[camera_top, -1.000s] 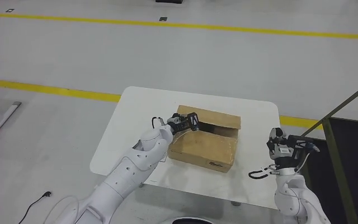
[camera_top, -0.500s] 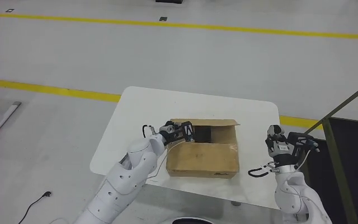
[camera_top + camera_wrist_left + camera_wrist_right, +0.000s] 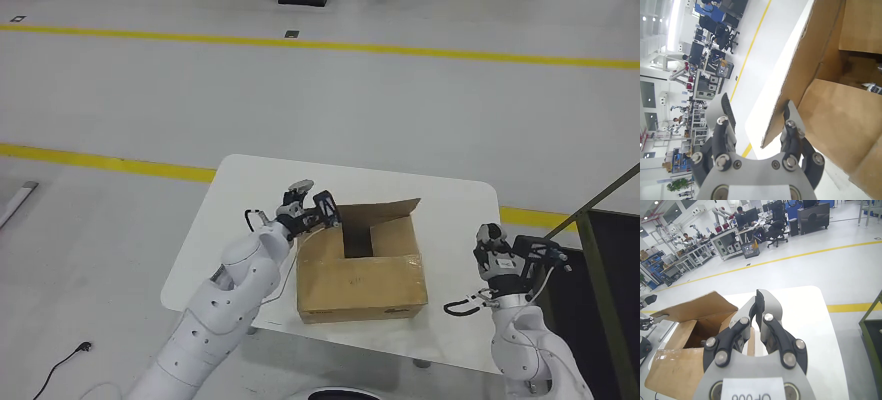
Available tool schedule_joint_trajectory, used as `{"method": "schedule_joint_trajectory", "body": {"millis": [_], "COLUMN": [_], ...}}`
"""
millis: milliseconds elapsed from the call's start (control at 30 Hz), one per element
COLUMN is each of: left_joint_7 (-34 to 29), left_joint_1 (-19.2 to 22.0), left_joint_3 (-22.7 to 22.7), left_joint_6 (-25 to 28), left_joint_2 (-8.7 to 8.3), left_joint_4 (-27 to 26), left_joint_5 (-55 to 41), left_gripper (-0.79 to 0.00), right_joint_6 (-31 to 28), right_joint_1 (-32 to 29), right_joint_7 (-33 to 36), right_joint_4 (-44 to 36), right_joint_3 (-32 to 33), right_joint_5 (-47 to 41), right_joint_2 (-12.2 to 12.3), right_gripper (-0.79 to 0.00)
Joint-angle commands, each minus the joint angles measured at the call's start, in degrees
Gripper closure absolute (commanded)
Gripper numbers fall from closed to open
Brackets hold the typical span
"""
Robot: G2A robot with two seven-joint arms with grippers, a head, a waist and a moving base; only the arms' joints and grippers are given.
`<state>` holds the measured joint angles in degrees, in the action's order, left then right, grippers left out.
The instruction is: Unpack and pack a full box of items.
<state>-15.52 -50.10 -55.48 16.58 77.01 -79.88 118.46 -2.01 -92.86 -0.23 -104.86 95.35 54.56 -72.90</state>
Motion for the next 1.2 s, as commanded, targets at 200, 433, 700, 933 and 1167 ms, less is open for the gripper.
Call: {"method": "schedule_joint_trajectory", "body": {"millis": [200,433,700,933,1167], "left_joint_7": [2.8,2.8,4.0,5.0,6.1], "left_joint_1": [8.9,15.0,18.6,20.3,21.3], "left_joint_3": [3.1,6.5,9.3,10.6,11.3], "left_joint_6": [-10.2,-13.2,-14.8,-15.3,-15.2], "left_joint_2": [3.26,6.35,9.14,10.86,12.07], "left_joint_4": [16.0,28.1,37.0,42.0,45.6], "left_joint_5": [-5.0,-8.6,-10.3,-10.7,-10.9], "left_gripper": [-0.785,-0.785,-0.785,-0.785,-0.785], "right_joint_6": [0.2,0.2,0.2,0.4,0.3], "right_joint_1": [-0.4,-0.4,0.1,0.4,0.4], "right_joint_7": [0.3,0.9,1.5,2.1,2.6], "right_joint_4": [0.6,0.7,0.7,0.7,0.7], "right_joint_3": [0.6,0.7,0.0,-0.5,-0.5], "right_joint_5": [0.1,0.0,0.2,0.5,0.5], "right_joint_2": [0.0,0.0,-0.1,-0.1,-0.2], "right_gripper": [0.0,0.0,0.0,0.0,0.0]}}
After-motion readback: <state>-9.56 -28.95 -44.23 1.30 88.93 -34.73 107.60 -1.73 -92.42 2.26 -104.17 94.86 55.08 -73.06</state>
